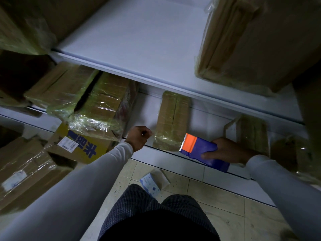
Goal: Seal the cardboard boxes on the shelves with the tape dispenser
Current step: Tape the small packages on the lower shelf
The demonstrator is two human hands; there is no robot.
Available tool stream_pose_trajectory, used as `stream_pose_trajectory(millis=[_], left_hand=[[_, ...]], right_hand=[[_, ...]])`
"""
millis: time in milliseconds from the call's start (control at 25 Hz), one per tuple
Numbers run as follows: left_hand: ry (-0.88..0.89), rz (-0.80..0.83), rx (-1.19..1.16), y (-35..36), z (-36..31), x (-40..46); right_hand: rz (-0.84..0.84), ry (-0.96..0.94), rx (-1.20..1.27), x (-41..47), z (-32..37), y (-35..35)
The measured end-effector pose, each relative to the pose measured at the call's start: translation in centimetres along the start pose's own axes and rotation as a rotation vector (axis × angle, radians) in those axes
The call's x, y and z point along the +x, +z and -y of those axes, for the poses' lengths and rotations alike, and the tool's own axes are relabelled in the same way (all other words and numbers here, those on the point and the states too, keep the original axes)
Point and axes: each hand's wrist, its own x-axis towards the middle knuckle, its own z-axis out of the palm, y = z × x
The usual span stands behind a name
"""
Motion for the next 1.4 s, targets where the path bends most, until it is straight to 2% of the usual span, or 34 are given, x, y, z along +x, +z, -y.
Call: stream_pose_trajectory(millis=[160, 240, 320, 400, 480, 600, 680, 720, 800, 840, 920, 1000, 1200, 1400], left_hand=[[0.006, -0.116, 0.247, -0.2, 0.2, 0.4], [0.221, -0.148, 0.351, -0.9, 0.5, 0.4], [0.406, 0.020, 0.481, -0.9, 0.5, 0.3], [0.460, 0.180, 0.706, -0.3, 0.6, 0.6], [0.482, 0.156, 0.843, 0.2, 0.6, 1.3], [0.458, 0.151, 0.827, 0.4, 0.2, 2.0], [0.413, 0.183, 0.913, 0.0, -0.2, 1.8], [0.420, 0.136, 0.971, -0.2, -0.5, 1.8], [0.560, -0.015, 1.056, 0.0, -1.3, 1.9], [0.672, -0.024, 1.071, 0.6, -1.9, 1.9], [0.846, 0.151, 1.100, 2.5, -2.4, 2.2], [0.857, 0.295, 1.154, 3.6, -2.3, 2.8], [0.866, 0.270, 1.031, 2.9, -1.2, 3.5], [0.866, 0.283, 1.056, 3.3, -1.4, 3.6]], right_hand=[[0.004, 0.009, 0.038, 0.3, 0.0, 0.0], [0.004, 0.003, 0.044, 0.3, 0.1, 0.0], [0.005, 0.010, 0.053, 0.4, 0.3, 0.2], [0.021, 0.019, 0.066, 0.4, 0.4, 0.5], [0.021, 0.020, 0.058, 0.5, 0.5, 0.5], [0.010, 0.021, 0.057, 0.7, 0.3, 0.6], [0.009, 0.024, 0.051, 0.7, 0.3, 0.8], [0.003, 0.029, 0.052, 0.8, 0.3, 1.0], [-0.008, 0.032, 0.057, 0.9, 0.4, 1.5], [-0.010, 0.030, 0.057, 0.9, 0.5, 1.8], [-0.015, 0.031, 0.055, 0.8, 0.6, 2.1], [-0.016, 0.032, 0.046, 0.6, 0.8, 2.4], [-0.048, 0.030, -0.003, -1.1, 0.1, 2.4], [-0.045, 0.130, -0.097, -3.3, -1.4, 1.5]])
